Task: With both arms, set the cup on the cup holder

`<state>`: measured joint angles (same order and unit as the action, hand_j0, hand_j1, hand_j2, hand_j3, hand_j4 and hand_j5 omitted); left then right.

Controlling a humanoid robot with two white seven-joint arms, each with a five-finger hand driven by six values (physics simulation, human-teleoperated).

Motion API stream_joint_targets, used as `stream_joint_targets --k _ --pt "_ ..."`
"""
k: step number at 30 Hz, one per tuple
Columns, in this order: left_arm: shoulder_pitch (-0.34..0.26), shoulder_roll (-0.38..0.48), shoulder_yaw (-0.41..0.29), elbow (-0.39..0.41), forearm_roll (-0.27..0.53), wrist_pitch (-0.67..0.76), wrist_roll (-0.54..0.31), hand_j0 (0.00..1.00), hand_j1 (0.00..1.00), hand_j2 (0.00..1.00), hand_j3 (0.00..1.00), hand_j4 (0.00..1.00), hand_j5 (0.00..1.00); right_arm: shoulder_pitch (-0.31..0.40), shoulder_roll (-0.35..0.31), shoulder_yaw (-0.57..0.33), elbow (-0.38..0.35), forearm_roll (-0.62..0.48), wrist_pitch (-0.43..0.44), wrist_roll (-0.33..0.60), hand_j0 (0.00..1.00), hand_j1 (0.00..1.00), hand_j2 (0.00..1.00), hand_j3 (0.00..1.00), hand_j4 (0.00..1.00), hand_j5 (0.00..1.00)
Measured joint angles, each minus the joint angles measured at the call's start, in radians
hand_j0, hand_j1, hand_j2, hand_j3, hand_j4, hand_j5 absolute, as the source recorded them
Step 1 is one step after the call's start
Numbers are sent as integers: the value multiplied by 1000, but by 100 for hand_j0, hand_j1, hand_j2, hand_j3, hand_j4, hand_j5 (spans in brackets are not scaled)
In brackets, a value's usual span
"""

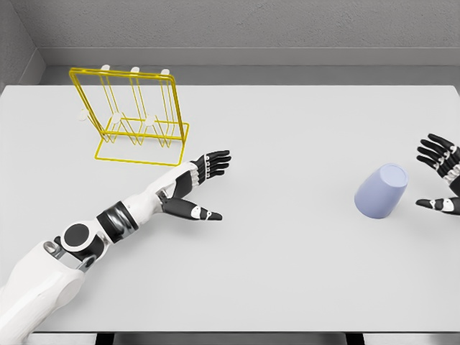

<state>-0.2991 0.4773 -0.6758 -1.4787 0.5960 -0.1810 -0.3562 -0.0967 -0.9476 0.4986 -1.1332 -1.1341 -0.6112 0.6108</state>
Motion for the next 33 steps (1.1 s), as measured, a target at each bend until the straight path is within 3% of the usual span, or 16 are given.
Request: stream_joint_targets --k 7,20,33 --pt "0 3 2 2 2 0 0 100 100 100 100 100 100 17 14 6 17 16 0 0 100 100 100 100 100 100" --pt "-2 1 7 4 2 0 0 100 100 100 100 100 100 -6 98 -3 82 84 0 0 100 100 100 100 100 100" --pt "-2 5 8 4 -2 0 0 100 100 100 100 100 100 -20 126 -6 84 91 0 0 100 100 100 100 100 100"
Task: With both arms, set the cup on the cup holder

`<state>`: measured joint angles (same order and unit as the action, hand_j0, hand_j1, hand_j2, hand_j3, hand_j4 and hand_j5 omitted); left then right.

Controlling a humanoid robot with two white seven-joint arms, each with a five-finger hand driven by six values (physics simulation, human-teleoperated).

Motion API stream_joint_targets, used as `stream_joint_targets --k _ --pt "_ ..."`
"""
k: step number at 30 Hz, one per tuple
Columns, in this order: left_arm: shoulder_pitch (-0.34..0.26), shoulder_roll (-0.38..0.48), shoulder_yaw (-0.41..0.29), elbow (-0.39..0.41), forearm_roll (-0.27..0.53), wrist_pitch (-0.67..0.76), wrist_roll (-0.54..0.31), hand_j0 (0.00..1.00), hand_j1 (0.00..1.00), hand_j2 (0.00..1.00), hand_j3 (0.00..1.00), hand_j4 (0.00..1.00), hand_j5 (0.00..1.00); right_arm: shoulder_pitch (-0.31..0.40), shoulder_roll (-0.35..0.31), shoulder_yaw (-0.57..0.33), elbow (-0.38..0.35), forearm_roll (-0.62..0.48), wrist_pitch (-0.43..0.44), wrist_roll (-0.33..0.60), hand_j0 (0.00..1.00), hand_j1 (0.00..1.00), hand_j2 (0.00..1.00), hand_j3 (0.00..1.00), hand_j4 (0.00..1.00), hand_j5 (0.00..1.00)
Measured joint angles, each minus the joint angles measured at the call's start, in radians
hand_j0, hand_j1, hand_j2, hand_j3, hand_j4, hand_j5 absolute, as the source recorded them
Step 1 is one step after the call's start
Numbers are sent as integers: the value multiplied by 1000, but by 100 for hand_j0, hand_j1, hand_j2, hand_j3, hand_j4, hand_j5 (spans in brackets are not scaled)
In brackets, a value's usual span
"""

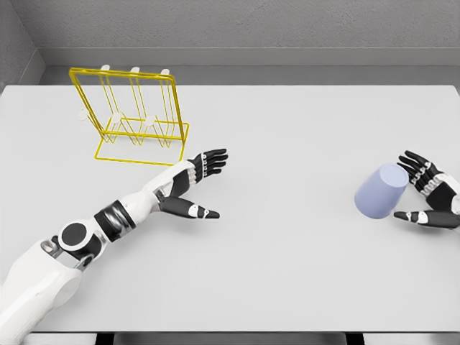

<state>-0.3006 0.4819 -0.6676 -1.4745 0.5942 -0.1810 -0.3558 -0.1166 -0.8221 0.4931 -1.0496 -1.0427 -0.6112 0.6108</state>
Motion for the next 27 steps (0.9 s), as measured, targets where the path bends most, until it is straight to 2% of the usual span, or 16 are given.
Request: stream_joint_targets --k 27 --pt "0 1 2 2 3 0 0 100 100 100 100 100 100 -9 38 15 -43 16 0 0 100 100 100 100 100 100"
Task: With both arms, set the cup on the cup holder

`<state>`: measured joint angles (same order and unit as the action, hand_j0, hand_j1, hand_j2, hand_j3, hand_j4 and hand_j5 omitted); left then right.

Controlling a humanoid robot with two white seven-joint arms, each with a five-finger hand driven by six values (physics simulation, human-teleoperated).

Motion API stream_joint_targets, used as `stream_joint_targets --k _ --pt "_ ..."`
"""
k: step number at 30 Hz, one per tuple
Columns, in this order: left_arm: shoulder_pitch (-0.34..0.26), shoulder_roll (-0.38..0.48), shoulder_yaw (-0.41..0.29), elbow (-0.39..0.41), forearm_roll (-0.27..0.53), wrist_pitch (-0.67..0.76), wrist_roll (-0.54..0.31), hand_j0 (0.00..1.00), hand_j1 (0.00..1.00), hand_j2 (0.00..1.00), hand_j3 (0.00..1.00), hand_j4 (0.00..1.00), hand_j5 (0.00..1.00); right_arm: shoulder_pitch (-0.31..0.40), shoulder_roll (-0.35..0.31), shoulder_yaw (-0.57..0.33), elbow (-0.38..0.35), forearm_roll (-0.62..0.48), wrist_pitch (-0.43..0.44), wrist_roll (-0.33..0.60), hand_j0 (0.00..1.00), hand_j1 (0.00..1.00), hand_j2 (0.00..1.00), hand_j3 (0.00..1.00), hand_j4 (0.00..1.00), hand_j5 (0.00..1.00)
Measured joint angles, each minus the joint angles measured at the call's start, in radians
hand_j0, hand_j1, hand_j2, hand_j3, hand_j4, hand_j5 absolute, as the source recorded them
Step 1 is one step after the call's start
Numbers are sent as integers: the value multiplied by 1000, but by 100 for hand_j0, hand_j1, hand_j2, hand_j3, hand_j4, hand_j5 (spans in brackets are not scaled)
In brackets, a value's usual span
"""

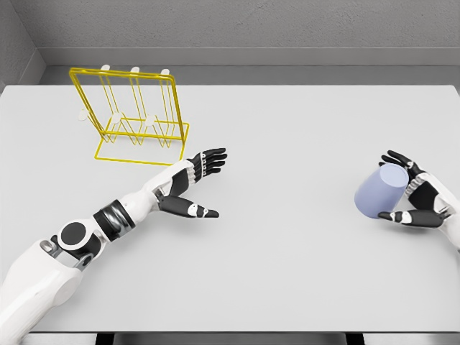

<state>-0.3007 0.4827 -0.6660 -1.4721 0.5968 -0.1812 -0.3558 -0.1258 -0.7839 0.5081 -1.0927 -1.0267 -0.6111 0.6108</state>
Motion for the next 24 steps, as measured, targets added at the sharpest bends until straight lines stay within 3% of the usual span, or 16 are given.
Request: stream_joint_targets --k 22,24 --pt "2 3 3 0 3 -3 0 100 100 100 100 100 100 -46 36 23 4 19 1 0 100 100 100 100 100 100" --pt "2 3 3 0 3 -3 0 100 100 100 100 100 100 -51 41 24 9 30 1 0 96 96 96 96 96 96"
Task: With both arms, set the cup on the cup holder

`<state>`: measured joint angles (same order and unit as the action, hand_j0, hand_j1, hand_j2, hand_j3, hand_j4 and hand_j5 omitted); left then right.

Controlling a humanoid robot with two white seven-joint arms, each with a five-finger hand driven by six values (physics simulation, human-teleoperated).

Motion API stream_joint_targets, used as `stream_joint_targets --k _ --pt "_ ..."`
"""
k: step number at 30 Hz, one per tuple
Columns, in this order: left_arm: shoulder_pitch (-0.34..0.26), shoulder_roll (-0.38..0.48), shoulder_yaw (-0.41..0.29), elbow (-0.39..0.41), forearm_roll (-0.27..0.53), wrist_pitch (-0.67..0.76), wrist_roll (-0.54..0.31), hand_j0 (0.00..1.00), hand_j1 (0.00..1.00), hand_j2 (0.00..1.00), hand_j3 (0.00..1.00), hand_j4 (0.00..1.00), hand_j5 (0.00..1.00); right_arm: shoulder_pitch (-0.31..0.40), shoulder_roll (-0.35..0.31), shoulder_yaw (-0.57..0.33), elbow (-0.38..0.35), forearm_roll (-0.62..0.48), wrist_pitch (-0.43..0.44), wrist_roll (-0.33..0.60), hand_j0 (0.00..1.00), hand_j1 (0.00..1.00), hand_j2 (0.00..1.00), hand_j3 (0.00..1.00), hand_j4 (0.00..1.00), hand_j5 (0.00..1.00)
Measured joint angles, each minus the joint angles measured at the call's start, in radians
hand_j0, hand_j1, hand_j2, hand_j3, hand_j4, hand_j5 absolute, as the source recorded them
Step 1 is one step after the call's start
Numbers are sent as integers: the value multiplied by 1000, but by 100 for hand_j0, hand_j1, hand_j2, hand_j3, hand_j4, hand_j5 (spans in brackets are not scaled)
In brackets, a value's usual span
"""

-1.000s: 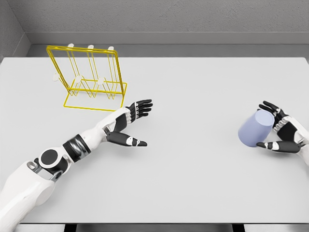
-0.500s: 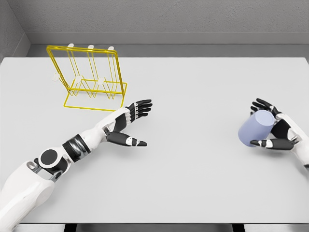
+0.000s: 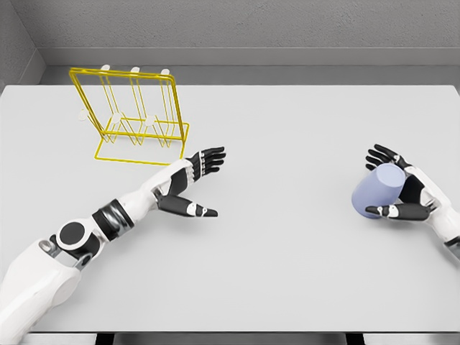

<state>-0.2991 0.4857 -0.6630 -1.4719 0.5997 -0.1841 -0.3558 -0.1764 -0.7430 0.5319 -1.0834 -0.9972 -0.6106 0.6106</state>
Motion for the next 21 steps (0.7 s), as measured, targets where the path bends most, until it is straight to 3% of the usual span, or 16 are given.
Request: stream_joint_targets --k 13,21 --pt "0 0 0 0 0 2 0 100 100 100 100 100 100 -9 20 -1 33 -17 -1 14 72 72 72 72 72 72" --pt "12 1 1 -1 -1 -3 0 100 100 100 100 100 100 -11 20 -2 34 -11 0 6 72 72 72 72 72 72"
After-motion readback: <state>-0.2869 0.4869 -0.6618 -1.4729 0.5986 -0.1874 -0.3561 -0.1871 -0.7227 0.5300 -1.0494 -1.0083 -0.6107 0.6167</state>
